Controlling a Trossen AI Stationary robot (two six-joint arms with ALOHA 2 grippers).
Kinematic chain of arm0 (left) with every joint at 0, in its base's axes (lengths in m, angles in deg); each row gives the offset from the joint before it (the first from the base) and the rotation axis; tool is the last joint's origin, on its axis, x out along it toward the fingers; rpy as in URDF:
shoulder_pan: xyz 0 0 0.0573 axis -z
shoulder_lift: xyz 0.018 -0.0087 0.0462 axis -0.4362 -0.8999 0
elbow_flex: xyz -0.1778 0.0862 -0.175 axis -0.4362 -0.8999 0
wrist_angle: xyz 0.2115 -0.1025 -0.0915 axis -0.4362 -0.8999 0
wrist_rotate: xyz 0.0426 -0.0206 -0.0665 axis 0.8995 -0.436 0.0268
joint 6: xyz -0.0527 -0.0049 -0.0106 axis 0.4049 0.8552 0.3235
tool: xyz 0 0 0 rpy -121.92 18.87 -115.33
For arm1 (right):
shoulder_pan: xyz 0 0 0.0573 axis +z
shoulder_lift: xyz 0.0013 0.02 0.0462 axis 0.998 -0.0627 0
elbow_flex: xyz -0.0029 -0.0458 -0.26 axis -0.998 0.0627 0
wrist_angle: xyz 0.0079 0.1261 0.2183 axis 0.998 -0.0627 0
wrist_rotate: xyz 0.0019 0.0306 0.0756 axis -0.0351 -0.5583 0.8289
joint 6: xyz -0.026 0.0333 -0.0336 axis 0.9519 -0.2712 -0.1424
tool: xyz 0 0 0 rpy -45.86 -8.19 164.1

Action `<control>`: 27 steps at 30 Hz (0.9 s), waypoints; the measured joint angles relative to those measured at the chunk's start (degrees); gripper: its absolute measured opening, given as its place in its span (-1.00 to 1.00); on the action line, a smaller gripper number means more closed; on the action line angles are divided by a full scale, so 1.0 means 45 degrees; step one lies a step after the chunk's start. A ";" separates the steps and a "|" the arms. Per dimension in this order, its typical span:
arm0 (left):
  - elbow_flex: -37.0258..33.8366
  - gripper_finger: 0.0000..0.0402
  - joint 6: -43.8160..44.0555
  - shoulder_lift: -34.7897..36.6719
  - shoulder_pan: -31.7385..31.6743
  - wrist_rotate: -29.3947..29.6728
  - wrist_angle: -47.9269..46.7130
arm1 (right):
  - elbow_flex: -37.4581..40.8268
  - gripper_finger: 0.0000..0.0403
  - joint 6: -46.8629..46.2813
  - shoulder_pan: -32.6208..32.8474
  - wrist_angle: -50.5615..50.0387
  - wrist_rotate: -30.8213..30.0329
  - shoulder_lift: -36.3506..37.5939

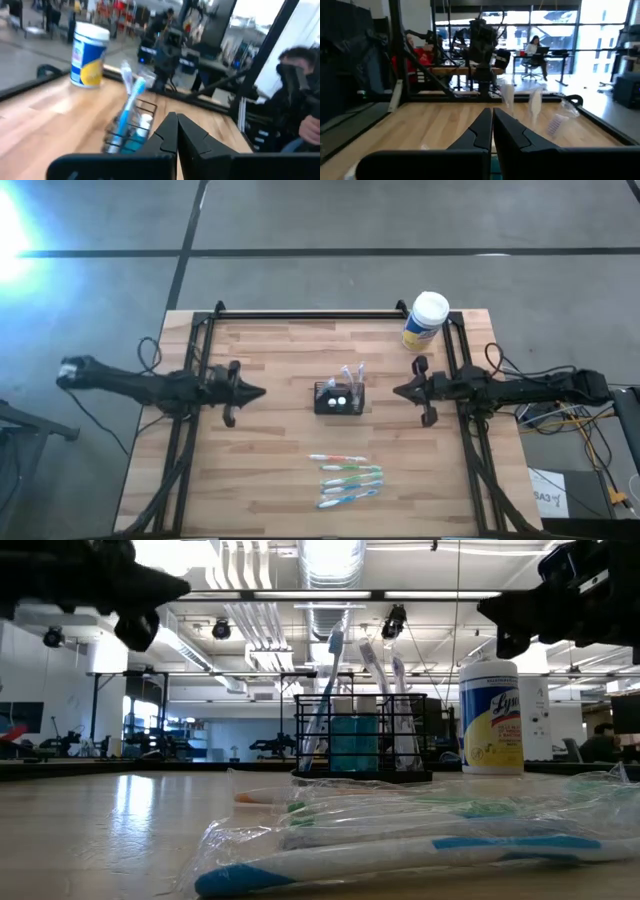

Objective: Pick & Place toothbrushing station
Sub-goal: Put the bottom blue toothbrush into the wire organizer

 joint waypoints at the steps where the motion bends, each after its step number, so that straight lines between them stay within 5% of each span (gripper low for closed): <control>1: 0.0500 -0.99 0.0135 -0.0805 0.0496 0.0312 0.0032 | 0.0000 -0.94 -0.0165 -0.0095 0.0015 0.0300 0.0003; 9: 0.5642 -0.89 0.1779 -0.7586 0.2904 0.0891 -0.0951 | -0.0106 -0.94 -0.0823 -0.0287 0.0067 0.0813 0.0004; 27: 1.8672 -0.39 0.4031 -1.8929 0.3688 -0.1166 -0.8007 | 0.0000 -0.94 -0.1796 -0.0163 -0.0633 0.0891 -0.0275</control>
